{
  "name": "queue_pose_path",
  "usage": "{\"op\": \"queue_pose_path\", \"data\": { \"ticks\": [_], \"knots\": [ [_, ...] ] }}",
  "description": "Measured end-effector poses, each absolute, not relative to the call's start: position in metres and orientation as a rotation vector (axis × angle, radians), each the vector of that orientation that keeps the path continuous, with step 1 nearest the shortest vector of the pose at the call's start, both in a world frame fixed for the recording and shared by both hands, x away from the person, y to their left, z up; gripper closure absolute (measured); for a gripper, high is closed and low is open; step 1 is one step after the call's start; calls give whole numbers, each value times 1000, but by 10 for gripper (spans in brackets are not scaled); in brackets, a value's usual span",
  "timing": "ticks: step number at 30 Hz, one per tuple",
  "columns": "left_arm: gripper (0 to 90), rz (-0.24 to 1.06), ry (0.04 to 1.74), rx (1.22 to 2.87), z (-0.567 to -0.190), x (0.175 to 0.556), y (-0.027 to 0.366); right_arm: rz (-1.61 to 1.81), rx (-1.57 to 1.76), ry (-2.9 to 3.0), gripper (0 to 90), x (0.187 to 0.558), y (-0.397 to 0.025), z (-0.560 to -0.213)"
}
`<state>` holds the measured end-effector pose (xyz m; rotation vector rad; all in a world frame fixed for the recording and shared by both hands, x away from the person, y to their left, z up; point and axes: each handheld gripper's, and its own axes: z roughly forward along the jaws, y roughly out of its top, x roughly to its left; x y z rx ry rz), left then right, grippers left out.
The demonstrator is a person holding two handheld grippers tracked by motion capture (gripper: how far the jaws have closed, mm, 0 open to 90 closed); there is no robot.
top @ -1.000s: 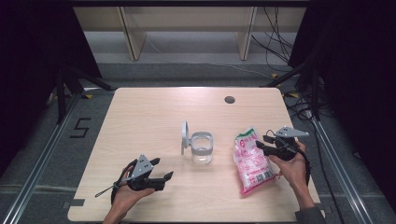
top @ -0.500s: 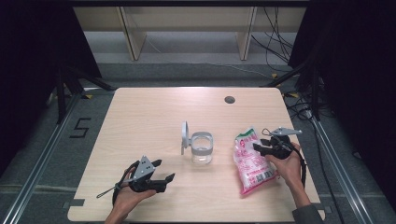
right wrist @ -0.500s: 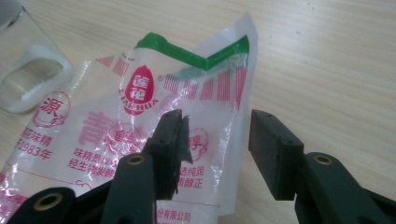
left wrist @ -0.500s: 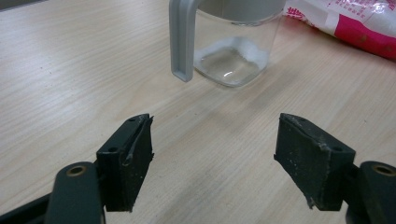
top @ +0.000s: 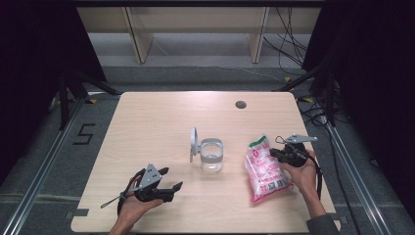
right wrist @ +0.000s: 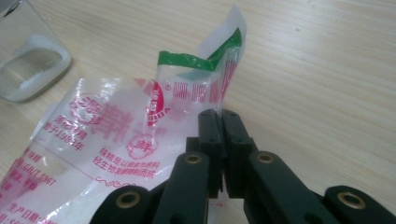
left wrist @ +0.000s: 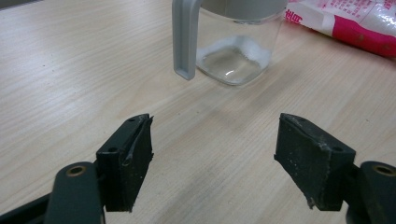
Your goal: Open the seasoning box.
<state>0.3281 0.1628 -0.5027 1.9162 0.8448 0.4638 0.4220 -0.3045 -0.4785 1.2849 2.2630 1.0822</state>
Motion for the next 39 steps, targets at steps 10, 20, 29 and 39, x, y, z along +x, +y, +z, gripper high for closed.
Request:
{"op": "queue_pose_path", "data": {
  "ticks": [10, 20, 29, 39],
  "knots": [
    [267, 474, 853, 1910, -500, 327, 168, 1067, 1295, 2172, 900, 392, -331, -471],
    [267, 472, 854, 1902, -499, 326, 168, 1104, 1339, 2125, 898, 369, -349, -473],
    [267, 465, 845, 1917, -501, 326, 164, 1078, 1491, 2070, 573, 373, -349, -480],
    [267, 467, 846, 1924, -502, 326, 164, 1132, 1589, 2111, 490, 387, -344, -490]
  ]
}}
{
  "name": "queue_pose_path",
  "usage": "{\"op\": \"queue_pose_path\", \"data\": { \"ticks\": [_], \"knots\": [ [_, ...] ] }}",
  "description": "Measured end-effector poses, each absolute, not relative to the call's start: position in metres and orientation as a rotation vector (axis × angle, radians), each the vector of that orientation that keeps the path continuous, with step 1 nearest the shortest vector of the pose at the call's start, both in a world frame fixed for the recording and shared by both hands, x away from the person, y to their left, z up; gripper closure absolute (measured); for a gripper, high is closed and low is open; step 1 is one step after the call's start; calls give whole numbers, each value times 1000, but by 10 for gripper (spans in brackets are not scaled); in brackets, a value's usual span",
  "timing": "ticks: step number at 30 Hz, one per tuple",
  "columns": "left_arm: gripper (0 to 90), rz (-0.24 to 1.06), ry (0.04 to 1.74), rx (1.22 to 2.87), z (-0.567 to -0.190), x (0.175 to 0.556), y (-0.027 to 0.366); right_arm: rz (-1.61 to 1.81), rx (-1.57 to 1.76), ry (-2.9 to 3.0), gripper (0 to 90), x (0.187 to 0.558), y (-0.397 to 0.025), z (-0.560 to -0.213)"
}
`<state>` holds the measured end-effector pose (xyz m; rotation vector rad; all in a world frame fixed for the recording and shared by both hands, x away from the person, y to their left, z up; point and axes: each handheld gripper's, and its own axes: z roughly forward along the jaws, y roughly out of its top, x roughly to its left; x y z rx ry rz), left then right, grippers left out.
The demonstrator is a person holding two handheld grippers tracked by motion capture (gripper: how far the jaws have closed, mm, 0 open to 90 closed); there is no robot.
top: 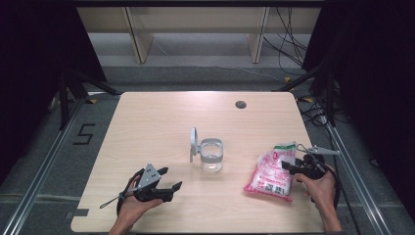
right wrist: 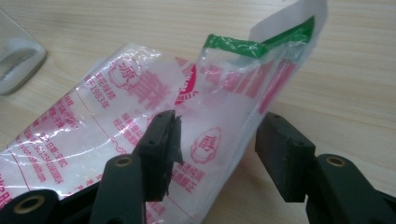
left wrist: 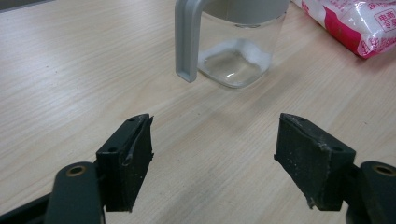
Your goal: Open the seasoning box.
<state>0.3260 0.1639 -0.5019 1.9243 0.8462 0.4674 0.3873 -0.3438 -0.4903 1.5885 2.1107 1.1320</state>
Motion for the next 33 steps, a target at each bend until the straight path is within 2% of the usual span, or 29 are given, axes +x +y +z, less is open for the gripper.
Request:
{"op": "queue_pose_path", "data": {
  "ticks": [13, 18, 21, 27, 30, 33],
  "knots": [
    [267, 459, 850, 1905, -503, 327, 163, 1104, 1576, 2159, 507, 401, -338, -498],
    [267, 469, 844, 1922, -501, 327, 164, 1097, 1585, 2157, 548, 404, -338, -499],
    [267, 468, 844, 1919, -501, 327, 163, 1140, 1630, 2151, 602, 404, -335, -499],
    [268, 453, 849, 1912, -503, 328, 162, 1169, 1602, 2154, 855, 402, -339, -497],
    [267, 454, 839, 1918, -502, 329, 164, 1204, 1558, 2148, 896, 400, -340, -496],
    [267, 454, 859, 1913, -502, 329, 162, 1177, 1537, 2163, 899, 398, -338, -493]
  ]
}}
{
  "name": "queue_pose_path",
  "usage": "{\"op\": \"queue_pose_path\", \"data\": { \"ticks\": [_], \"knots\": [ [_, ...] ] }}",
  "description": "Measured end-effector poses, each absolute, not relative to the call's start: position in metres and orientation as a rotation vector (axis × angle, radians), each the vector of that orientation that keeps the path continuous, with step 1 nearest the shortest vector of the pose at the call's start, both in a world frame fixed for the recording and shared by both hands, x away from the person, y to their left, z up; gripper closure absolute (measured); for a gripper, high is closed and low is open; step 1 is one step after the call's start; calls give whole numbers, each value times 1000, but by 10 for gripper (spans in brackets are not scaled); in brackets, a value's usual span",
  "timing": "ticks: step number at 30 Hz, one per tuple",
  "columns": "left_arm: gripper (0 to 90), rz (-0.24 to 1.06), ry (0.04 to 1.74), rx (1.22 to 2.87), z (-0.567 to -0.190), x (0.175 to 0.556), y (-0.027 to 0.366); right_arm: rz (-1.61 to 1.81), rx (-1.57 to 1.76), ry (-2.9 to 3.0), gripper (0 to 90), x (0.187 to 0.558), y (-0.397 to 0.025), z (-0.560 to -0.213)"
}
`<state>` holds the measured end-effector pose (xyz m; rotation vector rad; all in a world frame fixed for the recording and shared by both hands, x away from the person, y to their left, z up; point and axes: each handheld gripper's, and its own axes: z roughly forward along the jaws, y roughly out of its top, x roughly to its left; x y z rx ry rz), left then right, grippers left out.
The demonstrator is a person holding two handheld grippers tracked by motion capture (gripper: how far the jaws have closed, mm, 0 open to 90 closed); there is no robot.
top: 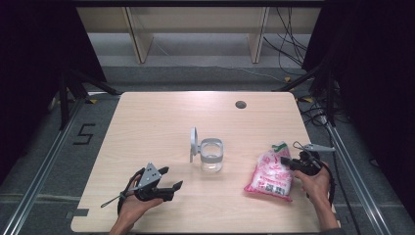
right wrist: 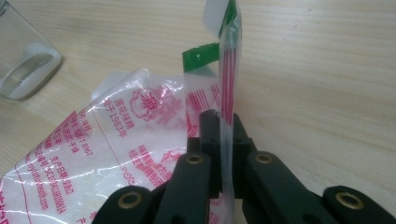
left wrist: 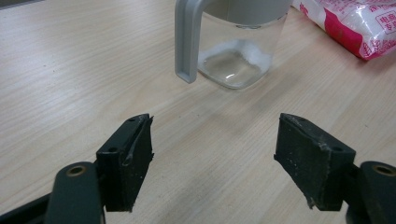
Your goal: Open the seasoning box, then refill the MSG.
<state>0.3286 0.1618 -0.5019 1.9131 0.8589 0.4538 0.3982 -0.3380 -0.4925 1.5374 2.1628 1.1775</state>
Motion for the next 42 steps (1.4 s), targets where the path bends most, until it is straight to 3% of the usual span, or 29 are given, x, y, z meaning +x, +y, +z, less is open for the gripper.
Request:
{"op": "queue_pose_path", "data": {
  "ticks": [23, 42],
  "knots": [
    [267, 417, 806, 1914, -502, 326, 142, 1416, 1228, 2061, 900, 360, -319, -444],
    [269, 380, 721, 1969, -505, 315, 116, 1478, 945, 2076, 900, 337, -274, -399]
  ]
}}
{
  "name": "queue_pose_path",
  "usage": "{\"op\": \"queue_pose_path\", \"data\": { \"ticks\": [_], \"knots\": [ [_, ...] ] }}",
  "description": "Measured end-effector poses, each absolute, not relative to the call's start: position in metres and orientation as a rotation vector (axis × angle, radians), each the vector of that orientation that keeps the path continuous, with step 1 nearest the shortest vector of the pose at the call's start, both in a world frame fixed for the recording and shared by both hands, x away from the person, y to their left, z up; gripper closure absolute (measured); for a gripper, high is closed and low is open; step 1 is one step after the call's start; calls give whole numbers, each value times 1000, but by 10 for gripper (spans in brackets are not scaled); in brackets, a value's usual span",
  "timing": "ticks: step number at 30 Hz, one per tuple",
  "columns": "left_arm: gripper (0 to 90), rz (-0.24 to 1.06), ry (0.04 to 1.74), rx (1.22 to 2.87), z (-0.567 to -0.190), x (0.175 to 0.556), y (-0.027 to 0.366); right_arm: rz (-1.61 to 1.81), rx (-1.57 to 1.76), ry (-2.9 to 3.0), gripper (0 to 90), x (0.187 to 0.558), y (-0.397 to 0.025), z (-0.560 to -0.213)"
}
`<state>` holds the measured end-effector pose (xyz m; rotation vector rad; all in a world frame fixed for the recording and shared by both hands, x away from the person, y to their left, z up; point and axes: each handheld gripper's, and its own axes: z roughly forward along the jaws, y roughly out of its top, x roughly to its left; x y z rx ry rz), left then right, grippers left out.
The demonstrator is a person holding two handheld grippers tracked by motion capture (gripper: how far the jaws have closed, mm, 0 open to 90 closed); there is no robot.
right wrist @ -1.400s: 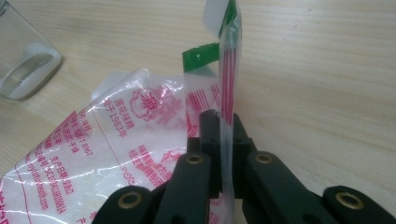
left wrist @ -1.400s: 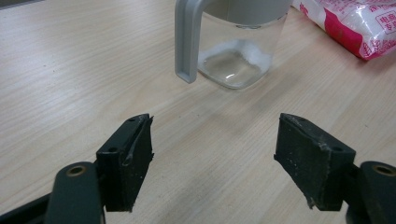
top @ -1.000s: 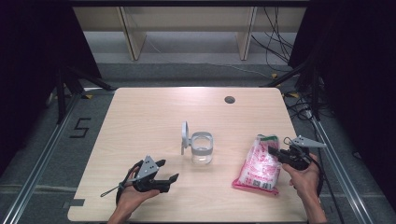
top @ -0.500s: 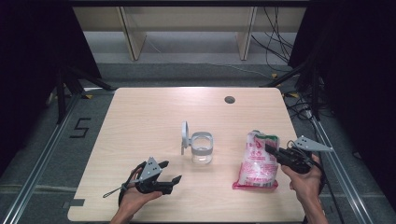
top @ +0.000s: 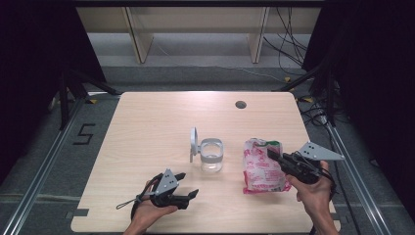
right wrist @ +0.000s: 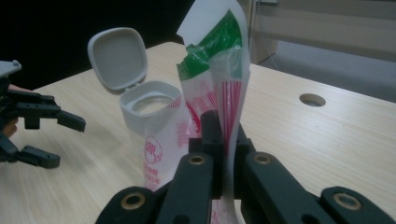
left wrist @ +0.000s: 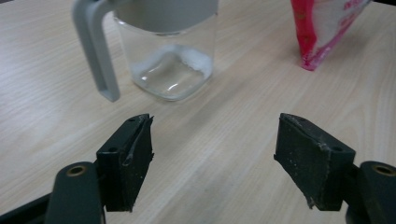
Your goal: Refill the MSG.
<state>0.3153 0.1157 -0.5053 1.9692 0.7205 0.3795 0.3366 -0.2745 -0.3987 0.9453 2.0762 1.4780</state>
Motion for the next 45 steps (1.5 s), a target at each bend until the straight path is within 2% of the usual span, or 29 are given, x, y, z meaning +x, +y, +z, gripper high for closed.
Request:
{"op": "queue_pose_path", "data": {
  "ticks": [9, 16, 29, 36, 39, 43, 45],
  "knots": [
    [270, 369, 671, 1957, -500, 319, 82, 1475, 915, 2064, 900, 343, -263, -387],
    [270, 409, 608, 1976, -505, 328, 44, 1456, 903, 2068, 900, 355, -261, -374],
    [242, 424, 642, 1912, -504, 341, -17, 1508, 836, 2096, 900, 356, -249, -342],
    [270, 444, 661, 1896, -507, 344, -30, 1552, 803, 2111, 900, 354, -238, -333],
    [351, 455, 695, 1866, -507, 345, -31, 1547, 773, 2122, 900, 352, -234, -331],
    [603, 451, 673, 1846, -506, 342, -32, 1556, 758, 2129, 900, 352, -230, -330],
    [644, 447, 683, 1836, -506, 342, -33, 1549, 749, 2133, 900, 353, -227, -330]
  ]
}}
